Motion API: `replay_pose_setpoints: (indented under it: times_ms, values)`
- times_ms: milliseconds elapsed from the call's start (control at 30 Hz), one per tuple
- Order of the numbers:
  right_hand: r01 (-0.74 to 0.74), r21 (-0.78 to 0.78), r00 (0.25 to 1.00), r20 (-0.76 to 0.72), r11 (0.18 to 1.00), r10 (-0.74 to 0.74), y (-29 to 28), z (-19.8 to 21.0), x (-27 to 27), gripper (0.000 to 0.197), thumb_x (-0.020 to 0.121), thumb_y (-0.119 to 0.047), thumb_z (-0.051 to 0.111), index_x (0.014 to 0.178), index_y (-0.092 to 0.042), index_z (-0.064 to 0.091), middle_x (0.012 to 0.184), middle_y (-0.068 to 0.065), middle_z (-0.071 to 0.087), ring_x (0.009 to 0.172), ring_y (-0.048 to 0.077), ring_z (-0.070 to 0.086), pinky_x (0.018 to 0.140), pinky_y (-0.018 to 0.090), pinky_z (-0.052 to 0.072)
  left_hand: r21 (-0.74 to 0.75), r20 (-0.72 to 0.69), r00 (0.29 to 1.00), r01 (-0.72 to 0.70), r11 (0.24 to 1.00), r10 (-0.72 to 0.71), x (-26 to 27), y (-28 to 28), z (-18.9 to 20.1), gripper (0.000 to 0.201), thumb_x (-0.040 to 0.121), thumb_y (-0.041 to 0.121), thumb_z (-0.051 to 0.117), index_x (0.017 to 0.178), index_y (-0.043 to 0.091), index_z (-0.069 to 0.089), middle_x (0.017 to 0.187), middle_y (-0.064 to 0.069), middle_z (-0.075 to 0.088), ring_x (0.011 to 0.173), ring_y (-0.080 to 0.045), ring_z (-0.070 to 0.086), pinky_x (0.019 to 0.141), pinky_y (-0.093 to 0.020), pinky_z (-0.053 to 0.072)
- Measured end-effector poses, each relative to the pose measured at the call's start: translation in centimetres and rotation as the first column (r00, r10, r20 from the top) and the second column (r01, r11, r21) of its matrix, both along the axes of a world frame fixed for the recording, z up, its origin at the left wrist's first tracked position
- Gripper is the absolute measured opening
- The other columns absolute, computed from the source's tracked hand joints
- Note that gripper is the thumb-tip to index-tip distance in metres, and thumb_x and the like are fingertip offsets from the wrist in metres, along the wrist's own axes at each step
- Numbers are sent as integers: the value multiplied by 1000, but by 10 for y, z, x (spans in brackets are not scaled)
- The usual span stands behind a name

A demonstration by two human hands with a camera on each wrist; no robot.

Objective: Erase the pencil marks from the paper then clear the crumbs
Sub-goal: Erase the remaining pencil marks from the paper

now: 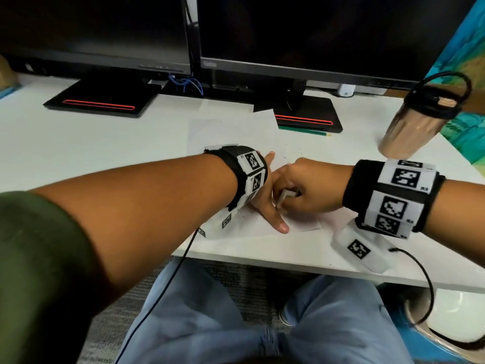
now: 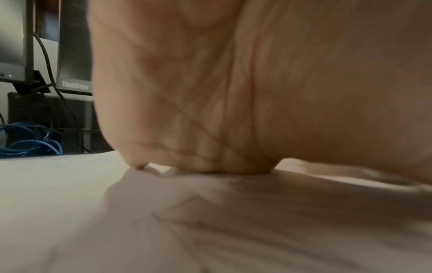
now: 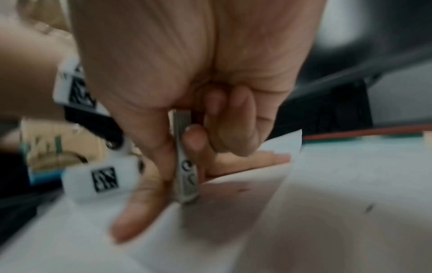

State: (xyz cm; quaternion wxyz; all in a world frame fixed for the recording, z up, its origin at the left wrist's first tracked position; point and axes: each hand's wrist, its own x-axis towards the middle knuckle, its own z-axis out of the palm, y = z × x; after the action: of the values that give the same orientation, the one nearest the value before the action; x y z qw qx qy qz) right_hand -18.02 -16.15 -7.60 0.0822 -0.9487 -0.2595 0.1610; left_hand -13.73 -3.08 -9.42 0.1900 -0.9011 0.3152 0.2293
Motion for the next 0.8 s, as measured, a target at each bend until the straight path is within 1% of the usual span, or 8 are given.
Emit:
replay_pose_setpoints:
  times_ms: [100,167,233,367,533,633,733,800]
  values:
    - [132,16,990,56,991,-133,-11,1,8,17,86,-26,62,97,-25,74,83,-8,72,69,3,60,68,25,51,-9,6,1000,-4,1000,4,2,0,-3,137,56,95,55,152,37,-22,160,-13,-30,151,-41,1,118,-57,17]
    - [83,19,993,78,996,-84,-9,-2,5,16,85,-22,60,94,-21,73,75,-6,70,66,8,61,67,28,53,-8,3,1000,-3,1000,3,2,-1,-4,136,58,93,55,153,35,-22,160,-14,-30,151,-41,-3,118,-56,15]
    - [18,31,1000,19,999,-19,-3,-2,-4,11,85,-18,61,86,-19,72,68,-11,65,62,5,58,63,23,49,-21,-23,1000,-7,1000,7,1,0,-3,132,61,90,57,153,35,-20,158,-15,-33,151,-40,-10,119,-56,10]
    - [133,41,990,41,990,-134,-10,1,2,11,86,-25,65,92,-23,73,79,-8,71,73,10,63,73,30,53,-48,-18,1000,-18,999,17,3,1,-5,137,56,92,59,152,38,-23,160,-13,-30,151,-40,-4,118,-57,14]
    - [34,33,999,10,999,-34,-4,2,-5,7,85,-20,65,84,-23,71,71,-16,65,67,1,58,64,17,45,-41,-23,1000,-20,999,19,1,0,-4,134,60,90,59,153,35,-20,159,-14,-32,151,-39,-9,119,-57,11]
    - [125,26,990,67,992,-127,-11,3,0,10,87,-24,64,92,-22,73,73,-12,65,71,7,61,68,24,47,-46,-9,1000,-19,999,18,3,0,-6,139,55,93,59,151,37,-24,160,-13,-30,151,-40,-3,118,-57,14]
    - [-4,13,999,51,1000,3,-1,0,-9,11,85,-18,60,84,-16,71,63,-14,58,60,4,54,60,20,44,-35,-23,1000,-21,999,21,3,0,-4,135,59,90,59,153,35,-22,159,-14,-33,151,-38,-9,119,-57,11]
    - [22,22,999,39,1000,-22,-3,2,-6,8,85,-19,63,83,-18,71,63,-17,58,61,2,55,60,17,42,-36,-27,999,-21,999,20,3,0,-4,135,58,90,59,153,36,-21,159,-13,-33,151,-39,-8,119,-57,11]
